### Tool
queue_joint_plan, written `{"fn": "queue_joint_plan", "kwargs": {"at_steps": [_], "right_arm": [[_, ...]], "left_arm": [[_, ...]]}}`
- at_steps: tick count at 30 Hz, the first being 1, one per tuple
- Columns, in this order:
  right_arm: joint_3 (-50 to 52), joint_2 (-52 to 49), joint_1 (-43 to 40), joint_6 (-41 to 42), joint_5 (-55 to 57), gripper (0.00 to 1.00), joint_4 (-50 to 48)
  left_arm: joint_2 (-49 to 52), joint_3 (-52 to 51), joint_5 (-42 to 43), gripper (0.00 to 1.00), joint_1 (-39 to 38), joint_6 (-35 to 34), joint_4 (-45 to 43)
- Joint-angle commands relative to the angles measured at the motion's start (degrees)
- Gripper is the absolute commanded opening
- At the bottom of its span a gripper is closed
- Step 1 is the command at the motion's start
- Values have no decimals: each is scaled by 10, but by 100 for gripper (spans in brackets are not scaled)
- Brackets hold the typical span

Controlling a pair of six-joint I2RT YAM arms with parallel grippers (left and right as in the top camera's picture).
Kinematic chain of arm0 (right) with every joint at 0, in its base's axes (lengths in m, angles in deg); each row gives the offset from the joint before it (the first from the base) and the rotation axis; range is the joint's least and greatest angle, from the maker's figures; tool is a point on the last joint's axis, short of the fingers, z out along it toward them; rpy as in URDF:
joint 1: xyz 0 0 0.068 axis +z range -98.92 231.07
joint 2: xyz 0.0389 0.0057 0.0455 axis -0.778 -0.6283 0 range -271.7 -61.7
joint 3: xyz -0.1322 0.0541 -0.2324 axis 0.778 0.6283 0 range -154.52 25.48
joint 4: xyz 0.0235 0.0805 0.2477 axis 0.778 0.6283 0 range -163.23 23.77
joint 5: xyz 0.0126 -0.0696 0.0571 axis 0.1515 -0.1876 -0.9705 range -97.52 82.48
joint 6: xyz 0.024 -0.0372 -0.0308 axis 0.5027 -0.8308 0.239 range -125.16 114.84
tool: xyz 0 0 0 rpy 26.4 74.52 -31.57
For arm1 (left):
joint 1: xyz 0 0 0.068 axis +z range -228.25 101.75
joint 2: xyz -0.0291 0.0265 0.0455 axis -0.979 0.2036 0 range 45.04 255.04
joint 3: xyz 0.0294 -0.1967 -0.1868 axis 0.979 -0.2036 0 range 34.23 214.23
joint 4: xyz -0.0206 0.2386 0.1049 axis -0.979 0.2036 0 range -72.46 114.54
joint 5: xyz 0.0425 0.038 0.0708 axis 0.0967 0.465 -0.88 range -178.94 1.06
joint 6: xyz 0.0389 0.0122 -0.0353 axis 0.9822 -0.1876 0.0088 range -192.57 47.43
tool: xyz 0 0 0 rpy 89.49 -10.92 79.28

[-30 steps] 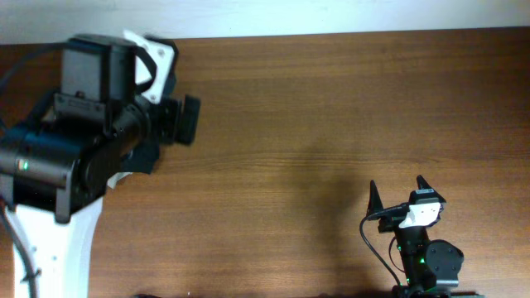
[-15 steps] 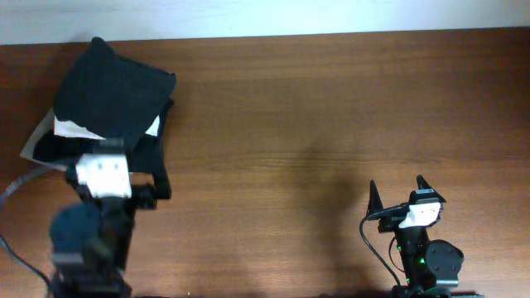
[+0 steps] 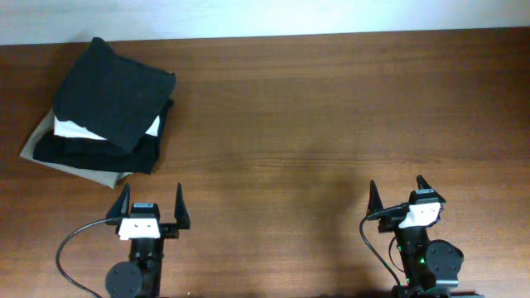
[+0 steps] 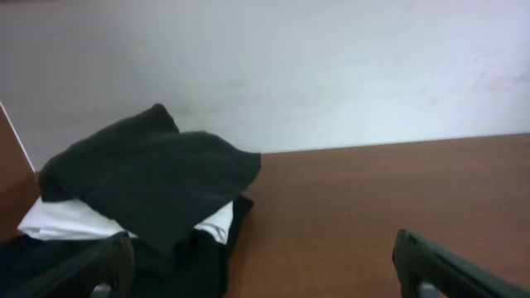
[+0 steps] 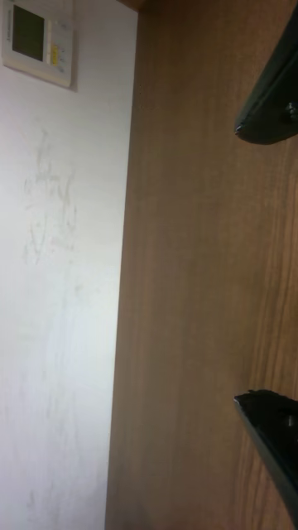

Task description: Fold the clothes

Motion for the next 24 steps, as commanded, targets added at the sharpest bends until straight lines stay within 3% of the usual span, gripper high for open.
{"fn": "queue_joint_plan", "kwargs": {"at_steps": [1,5,24], "right_arm": [[5,4,-1,0,-5,99,0],[5,4,-1,0,-5,99,0],[5,4,-1,0,-5,99,0]], "left_arm": [[-5,-28,9,99,3,-3,-9],[-5,-28,9,99,3,-3,42],[-1,-27,9,99,3,-3,39]]}}
